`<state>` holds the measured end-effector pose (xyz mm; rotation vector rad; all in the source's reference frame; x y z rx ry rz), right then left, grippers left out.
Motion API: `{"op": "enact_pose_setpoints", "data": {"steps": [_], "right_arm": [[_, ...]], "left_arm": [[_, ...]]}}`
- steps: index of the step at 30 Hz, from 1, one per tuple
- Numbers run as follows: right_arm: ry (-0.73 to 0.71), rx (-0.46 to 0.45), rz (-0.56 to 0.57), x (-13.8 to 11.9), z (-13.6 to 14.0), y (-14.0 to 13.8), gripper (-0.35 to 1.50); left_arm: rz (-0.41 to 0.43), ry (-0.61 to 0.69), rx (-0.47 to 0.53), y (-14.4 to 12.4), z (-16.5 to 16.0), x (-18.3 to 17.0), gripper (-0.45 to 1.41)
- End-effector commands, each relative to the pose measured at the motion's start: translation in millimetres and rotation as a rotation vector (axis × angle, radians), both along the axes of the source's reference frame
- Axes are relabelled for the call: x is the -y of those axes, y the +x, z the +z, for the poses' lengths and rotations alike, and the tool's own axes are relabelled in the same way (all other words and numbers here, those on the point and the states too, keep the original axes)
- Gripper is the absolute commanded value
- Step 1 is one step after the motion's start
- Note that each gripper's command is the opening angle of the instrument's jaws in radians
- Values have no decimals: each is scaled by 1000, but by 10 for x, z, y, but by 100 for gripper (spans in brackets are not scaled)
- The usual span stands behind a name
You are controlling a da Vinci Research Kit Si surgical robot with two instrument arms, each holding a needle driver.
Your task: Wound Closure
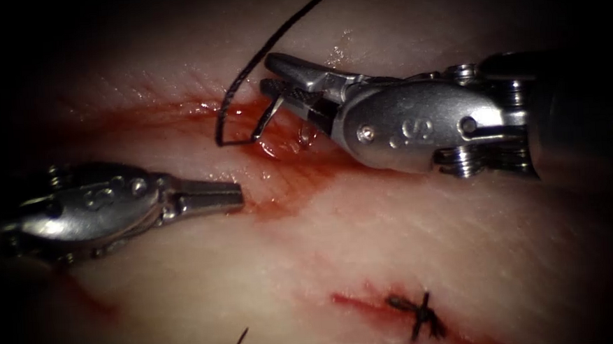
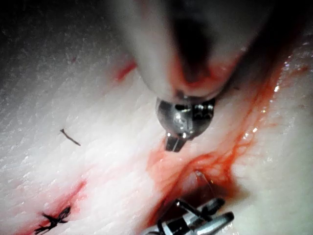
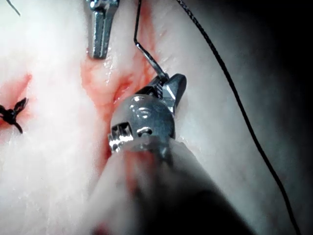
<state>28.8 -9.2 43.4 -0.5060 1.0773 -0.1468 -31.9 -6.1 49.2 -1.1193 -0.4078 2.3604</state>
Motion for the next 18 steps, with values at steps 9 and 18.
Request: {"op": "enact_pose_setpoints", "data": {"steps": [9,18], "right_arm": [[-86,41,-92,49,28,7,-35],[-109,76,-146,77,53,13,-35]], "left_arm": [[-4,-8,-4,7,7,-4,-3],[-4,-9,-5,7,7,-4,-3]]}}
